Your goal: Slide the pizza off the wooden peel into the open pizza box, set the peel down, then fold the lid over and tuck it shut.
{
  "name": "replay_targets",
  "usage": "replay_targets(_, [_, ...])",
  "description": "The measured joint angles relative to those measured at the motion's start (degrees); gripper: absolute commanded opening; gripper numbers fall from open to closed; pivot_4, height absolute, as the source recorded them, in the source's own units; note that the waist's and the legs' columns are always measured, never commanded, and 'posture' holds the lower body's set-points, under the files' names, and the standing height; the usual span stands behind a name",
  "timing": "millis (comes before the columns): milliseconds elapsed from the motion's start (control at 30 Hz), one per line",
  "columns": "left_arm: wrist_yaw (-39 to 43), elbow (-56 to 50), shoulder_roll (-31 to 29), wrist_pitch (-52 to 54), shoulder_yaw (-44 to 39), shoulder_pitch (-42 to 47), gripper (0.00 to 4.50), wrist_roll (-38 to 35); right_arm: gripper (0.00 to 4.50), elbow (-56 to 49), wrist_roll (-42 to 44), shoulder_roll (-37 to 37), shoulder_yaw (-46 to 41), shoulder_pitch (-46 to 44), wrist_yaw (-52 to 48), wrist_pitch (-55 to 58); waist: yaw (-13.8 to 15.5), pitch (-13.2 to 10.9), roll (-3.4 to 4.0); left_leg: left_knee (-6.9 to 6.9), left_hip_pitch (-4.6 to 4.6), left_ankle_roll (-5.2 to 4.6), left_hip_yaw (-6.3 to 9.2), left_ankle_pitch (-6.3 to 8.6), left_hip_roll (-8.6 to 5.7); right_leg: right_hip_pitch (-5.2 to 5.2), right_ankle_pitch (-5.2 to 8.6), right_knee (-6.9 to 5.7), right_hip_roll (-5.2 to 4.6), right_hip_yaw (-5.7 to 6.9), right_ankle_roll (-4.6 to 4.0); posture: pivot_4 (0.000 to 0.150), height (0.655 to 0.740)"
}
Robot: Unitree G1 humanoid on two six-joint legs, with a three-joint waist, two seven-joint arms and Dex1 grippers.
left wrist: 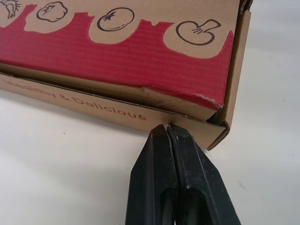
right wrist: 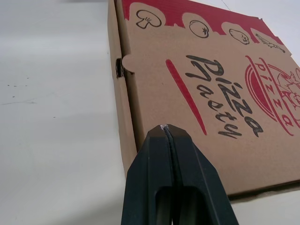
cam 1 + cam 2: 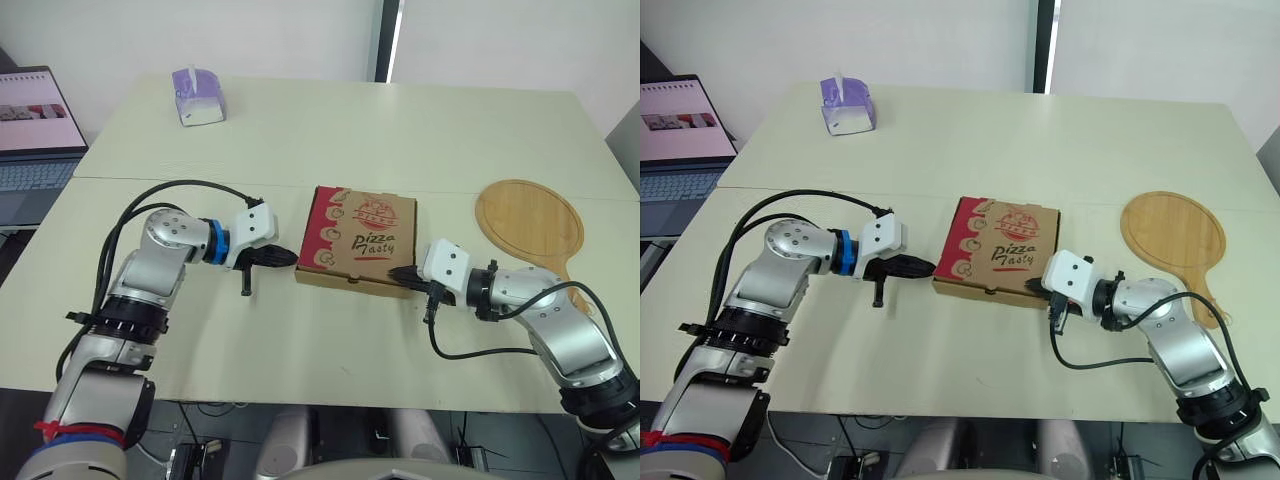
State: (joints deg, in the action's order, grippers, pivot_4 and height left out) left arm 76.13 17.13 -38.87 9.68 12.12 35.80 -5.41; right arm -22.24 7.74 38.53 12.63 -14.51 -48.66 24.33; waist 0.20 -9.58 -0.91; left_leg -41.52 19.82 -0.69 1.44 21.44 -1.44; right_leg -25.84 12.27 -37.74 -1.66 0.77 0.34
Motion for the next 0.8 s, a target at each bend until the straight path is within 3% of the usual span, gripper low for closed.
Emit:
replay_targets(467, [-4.44, -12.25, -3.97, 11.26, -8.12, -3.11, 0.00, -7.27, 0.03, -0.02, -0.72, 0.13, 0.52, -0.17, -0.15, -0.29, -0.04, 0.00, 0.00, -0.01, 0.00, 0.00, 0.02, 0.00, 0.01, 0.01, 0.00, 0.00, -0.02, 0.01, 0.00, 0.150, 0.7251])
replay_targets(800, [-8.43, -12.28, 1.60, 8.20, -1.35, -5.63, 0.00, -4.37, 0.03, 0.50, -2.53, 0.24, 1.65, -1.23, -1.02, -0.92, -0.21, 0.00, 0.00, -0.02, -0.03, 0.01, 0.01, 0.00, 0.02, 0.01, 0.00, -0.03, 0.00, 0.00, 0.00, 0.150, 0.7251])
